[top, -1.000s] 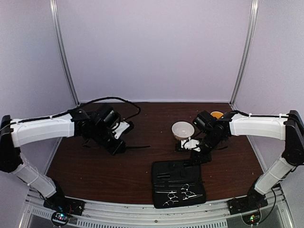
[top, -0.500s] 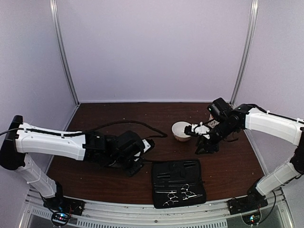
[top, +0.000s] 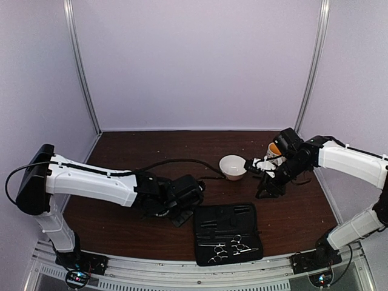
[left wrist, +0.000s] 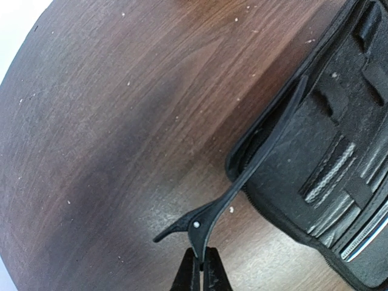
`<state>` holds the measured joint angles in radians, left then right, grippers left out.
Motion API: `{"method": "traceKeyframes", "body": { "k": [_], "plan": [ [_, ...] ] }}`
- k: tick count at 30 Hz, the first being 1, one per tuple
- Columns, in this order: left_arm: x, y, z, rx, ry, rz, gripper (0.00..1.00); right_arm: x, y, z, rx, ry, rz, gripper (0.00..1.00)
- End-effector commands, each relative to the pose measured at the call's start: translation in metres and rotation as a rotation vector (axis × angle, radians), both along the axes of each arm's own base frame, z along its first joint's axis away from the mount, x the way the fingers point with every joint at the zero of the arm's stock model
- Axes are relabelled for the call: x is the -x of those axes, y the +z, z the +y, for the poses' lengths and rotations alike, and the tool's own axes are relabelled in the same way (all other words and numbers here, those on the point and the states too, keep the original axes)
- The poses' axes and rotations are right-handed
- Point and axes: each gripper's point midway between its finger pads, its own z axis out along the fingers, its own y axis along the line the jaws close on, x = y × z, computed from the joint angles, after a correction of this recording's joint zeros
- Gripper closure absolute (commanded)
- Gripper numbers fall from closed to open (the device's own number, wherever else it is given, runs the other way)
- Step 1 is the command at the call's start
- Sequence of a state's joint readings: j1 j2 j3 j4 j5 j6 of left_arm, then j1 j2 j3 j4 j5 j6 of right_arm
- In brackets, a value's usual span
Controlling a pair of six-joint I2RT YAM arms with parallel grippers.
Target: Sort the hair-cutting tools
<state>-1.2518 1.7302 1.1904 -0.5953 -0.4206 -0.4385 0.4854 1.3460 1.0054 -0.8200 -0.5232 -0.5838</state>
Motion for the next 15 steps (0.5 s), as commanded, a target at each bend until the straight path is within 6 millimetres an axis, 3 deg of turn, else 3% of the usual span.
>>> {"method": "traceKeyframes", "body": {
  "k": [1, 15],
  "plan": [
    [-0.003, 0.010, 0.003, -0.019, 0.008, -0.045, 1.00, 0.013, -0.016, -0.004, 0.008, -0.058, 0.113, 0.58],
    [0.010, 0.016, 0.003, -0.005, 0.042, -0.099, 1.00, 0.025, -0.056, -0.001, 0.051, -0.071, 0.302, 0.57]
  ]
}}
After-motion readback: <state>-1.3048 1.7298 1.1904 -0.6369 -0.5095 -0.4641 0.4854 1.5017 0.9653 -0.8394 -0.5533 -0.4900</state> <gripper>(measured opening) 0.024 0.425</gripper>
